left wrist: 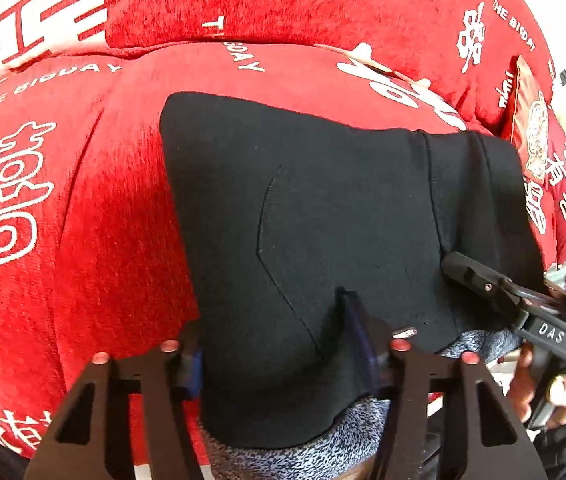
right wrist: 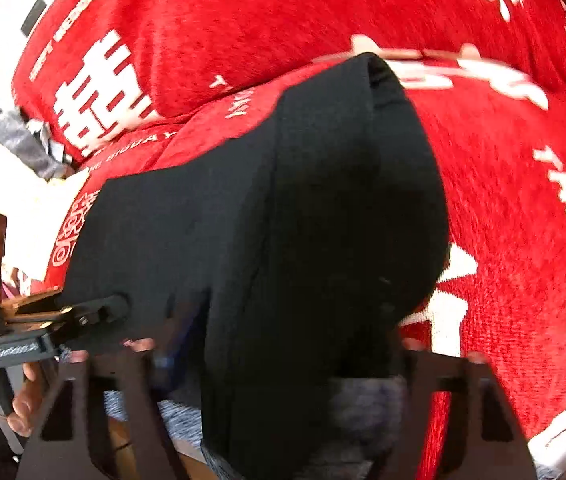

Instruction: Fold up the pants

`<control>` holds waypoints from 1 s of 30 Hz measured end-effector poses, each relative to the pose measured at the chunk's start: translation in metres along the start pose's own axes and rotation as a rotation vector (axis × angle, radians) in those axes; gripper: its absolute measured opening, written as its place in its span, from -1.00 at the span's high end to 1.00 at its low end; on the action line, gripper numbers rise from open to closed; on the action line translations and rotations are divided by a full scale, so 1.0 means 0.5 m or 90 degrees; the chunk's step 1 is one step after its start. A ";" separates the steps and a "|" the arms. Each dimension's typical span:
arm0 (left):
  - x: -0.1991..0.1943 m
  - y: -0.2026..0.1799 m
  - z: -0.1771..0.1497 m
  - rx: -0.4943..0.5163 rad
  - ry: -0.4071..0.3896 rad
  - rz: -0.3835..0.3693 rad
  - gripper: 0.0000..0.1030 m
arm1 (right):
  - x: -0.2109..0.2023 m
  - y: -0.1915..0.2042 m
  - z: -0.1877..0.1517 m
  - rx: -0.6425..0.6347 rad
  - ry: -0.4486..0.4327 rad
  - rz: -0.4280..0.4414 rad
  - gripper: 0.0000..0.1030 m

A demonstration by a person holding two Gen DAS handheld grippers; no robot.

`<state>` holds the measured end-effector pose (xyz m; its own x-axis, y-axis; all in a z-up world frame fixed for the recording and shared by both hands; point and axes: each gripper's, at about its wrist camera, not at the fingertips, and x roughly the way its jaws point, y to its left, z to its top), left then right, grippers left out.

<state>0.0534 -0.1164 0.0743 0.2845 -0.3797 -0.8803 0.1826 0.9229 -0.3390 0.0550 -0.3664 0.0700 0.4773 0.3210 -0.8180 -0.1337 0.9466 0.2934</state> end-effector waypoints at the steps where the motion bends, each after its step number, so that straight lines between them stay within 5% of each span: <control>1: -0.005 0.002 0.001 -0.001 -0.001 0.000 0.03 | -0.011 0.017 0.002 -0.014 -0.006 -0.014 -0.13; 6: -0.041 0.032 0.009 -0.028 0.002 -0.026 0.11 | -0.065 0.083 0.007 -0.048 -0.035 -0.015 -0.10; 17: -0.190 0.178 0.030 -0.072 -0.075 0.032 0.12 | -0.048 0.239 0.042 -0.079 -0.031 0.063 -0.10; 23: -0.183 0.249 0.020 -0.102 -0.060 0.062 0.12 | 0.022 0.308 0.052 -0.096 0.002 0.070 -0.10; 30: -0.131 0.290 0.004 -0.118 -0.028 0.052 0.11 | 0.091 0.287 0.054 -0.069 0.049 0.052 -0.16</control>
<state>0.0631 0.0424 0.0835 0.3328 -0.3016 -0.8935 -0.0181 0.9453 -0.3258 0.0811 -0.2169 0.0884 0.3939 0.3946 -0.8302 -0.2649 0.9136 0.3085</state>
